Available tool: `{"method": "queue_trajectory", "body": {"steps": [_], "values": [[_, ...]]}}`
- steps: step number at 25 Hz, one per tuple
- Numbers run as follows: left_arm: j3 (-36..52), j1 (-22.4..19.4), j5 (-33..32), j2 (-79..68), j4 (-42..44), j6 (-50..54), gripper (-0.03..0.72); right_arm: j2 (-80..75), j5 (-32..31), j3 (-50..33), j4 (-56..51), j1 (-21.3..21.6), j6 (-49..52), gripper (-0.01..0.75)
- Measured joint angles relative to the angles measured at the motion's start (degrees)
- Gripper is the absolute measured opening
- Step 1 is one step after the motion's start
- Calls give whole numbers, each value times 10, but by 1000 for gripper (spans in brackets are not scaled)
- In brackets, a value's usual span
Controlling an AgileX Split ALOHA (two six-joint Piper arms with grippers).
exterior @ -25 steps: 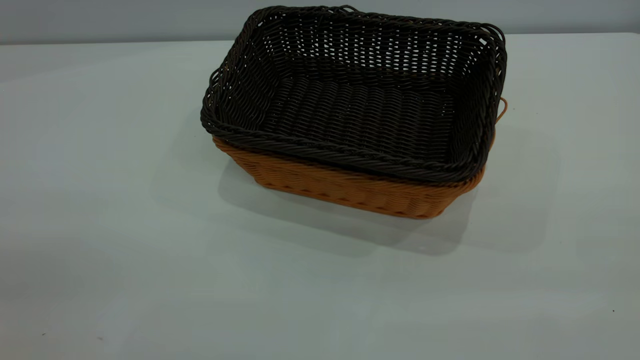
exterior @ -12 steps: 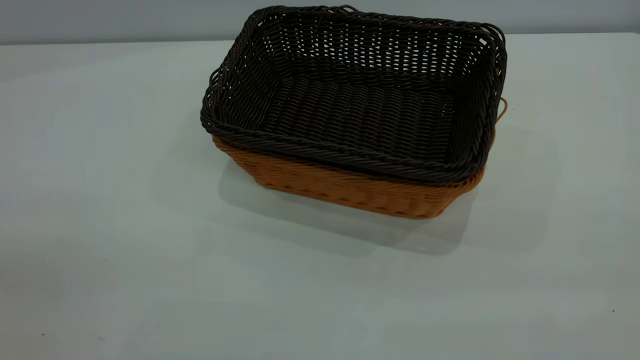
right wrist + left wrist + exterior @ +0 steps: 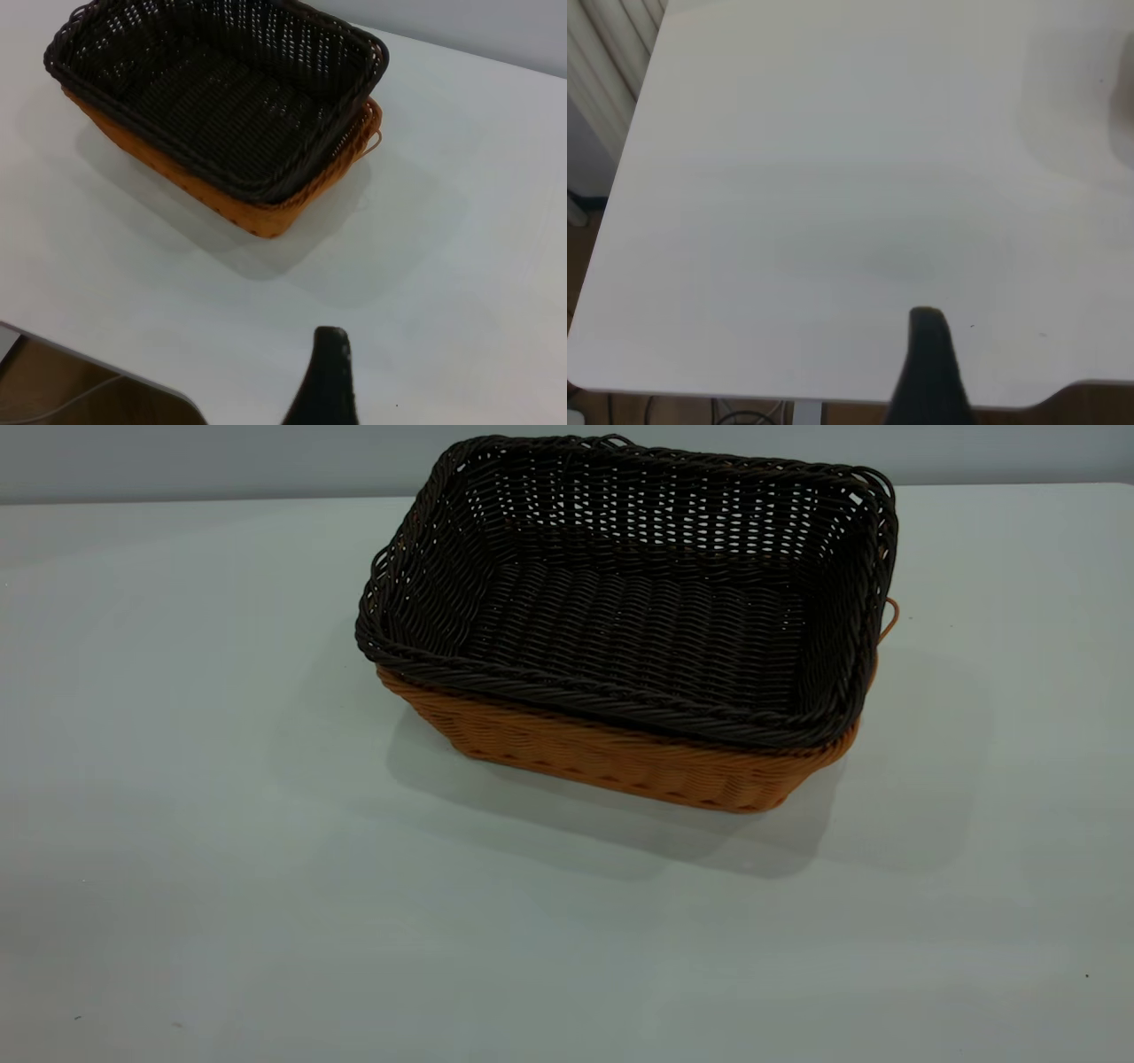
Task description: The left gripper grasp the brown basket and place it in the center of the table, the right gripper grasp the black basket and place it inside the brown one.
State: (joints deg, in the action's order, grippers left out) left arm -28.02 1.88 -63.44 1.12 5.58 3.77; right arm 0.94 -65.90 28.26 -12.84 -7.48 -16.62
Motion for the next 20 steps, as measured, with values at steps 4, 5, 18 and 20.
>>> {"method": "queue_trajectory", "body": {"steps": [4,5,18,20], "values": [[0,0,0,0,0,1,510,0,0,0,0,0,0,580],[0,0,0,0,0,1,510,0,0,0,0,0,0,578],[0,0,0,0,0,1,510,0,0,0,0,52,0,517],[0,0,0,0,0,1,510,0,0,0,0,78,0,503]]}}
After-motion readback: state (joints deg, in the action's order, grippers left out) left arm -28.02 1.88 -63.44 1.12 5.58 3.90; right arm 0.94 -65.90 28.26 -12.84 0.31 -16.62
